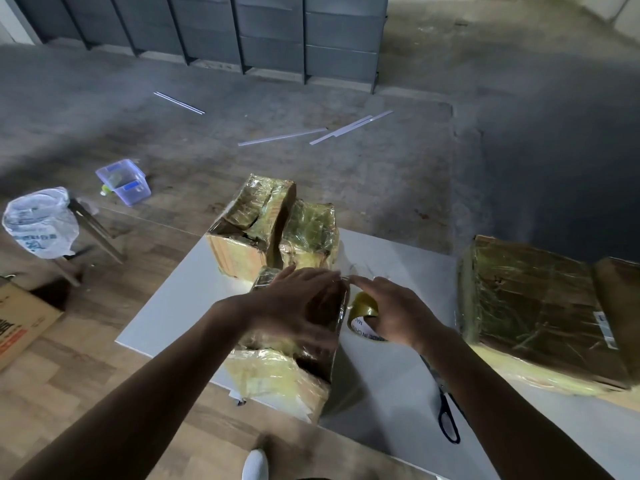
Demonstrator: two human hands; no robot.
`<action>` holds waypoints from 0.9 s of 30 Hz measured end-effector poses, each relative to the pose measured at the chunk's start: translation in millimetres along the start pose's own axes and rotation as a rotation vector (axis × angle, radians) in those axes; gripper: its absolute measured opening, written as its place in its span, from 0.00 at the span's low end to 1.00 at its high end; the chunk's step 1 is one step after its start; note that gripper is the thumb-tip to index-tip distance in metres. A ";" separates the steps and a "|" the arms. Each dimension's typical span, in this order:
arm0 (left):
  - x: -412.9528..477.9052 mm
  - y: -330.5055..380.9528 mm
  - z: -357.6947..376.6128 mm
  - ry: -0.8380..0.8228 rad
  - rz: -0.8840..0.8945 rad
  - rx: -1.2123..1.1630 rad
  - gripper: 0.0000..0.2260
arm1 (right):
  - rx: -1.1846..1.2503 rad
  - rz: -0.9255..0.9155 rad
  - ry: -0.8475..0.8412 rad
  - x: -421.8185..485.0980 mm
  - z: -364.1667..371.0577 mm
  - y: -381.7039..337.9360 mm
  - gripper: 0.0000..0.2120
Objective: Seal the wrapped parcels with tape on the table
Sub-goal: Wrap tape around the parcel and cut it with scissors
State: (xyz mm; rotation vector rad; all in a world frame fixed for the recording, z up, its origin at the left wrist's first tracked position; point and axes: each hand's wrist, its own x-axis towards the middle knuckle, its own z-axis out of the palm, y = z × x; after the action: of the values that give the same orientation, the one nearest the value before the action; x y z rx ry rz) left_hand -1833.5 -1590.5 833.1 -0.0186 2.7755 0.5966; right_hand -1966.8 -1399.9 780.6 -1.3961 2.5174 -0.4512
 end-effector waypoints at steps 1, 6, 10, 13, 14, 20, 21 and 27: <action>4.6 6.7 1.0 0.041 -0.071 -0.020 0.43 | 0.001 0.002 0.001 -0.3 2.0 -1.5 0.37; 30.4 42.2 26.4 0.226 -0.243 0.184 0.28 | -0.011 -0.016 0.048 -2.2 11.0 -2.0 0.35; 31.1 36.0 31.6 0.293 -0.282 0.162 0.26 | 0.187 0.045 0.061 -13.3 26.6 14.3 0.33; 35.2 34.9 30.6 0.288 -0.323 0.160 0.26 | 0.271 0.077 0.147 -18.2 36.5 17.9 0.31; 38.6 35.3 29.1 0.286 -0.346 0.157 0.26 | 0.288 0.091 0.168 -19.2 36.8 17.8 0.30; 59.0 34.2 21.4 0.281 -0.446 0.083 0.26 | 0.591 0.180 0.193 -27.0 36.5 16.0 0.34; 59.8 33.5 22.5 0.294 -0.440 0.085 0.24 | 0.573 0.179 0.172 -29.4 38.5 16.4 0.34; 57.9 33.3 26.9 0.362 -0.422 0.131 0.16 | 0.176 0.132 0.101 -33.3 32.0 22.5 0.34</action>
State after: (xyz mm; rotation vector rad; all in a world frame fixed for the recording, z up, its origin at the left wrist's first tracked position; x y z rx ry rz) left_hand -1883.5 -1546.4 806.1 -0.7298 3.0060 0.3248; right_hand -1956.1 -1365.3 744.2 -1.1637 2.5566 -0.7142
